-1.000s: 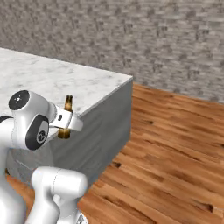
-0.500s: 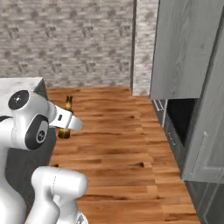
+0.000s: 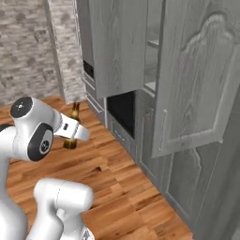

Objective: Pick the milk, beer from the counter and place them in the open cabinet.

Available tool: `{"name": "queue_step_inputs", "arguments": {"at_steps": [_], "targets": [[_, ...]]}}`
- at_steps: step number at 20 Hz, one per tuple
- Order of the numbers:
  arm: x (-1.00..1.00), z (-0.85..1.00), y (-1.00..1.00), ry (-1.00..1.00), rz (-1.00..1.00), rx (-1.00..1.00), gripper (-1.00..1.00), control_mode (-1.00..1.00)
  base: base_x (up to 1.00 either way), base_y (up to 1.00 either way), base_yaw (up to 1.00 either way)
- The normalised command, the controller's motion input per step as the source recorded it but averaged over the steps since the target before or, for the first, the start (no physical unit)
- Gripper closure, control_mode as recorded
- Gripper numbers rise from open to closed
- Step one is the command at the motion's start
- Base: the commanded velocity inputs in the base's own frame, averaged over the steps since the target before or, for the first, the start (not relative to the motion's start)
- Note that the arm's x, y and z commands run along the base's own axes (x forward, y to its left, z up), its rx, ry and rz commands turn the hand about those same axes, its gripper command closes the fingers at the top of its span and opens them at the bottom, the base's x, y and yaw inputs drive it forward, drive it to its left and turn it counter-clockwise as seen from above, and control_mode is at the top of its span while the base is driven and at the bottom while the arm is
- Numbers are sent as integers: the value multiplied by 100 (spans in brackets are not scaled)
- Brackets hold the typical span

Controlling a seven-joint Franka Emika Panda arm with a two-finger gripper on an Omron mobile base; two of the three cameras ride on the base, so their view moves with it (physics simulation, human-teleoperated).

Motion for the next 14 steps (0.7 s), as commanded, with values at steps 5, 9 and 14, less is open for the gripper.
{"name": "queue_step_inputs", "arguments": {"at_steps": [5, 9, 14], "targets": [[0, 0, 0, 0, 0, 0, 100, 100, 87, 37, -23], [0, 0, 0, 0, 0, 0, 100, 100, 87, 21, -16], [0, 0, 0, 0, 0, 0, 100, 100, 29, -25, -35]]}}
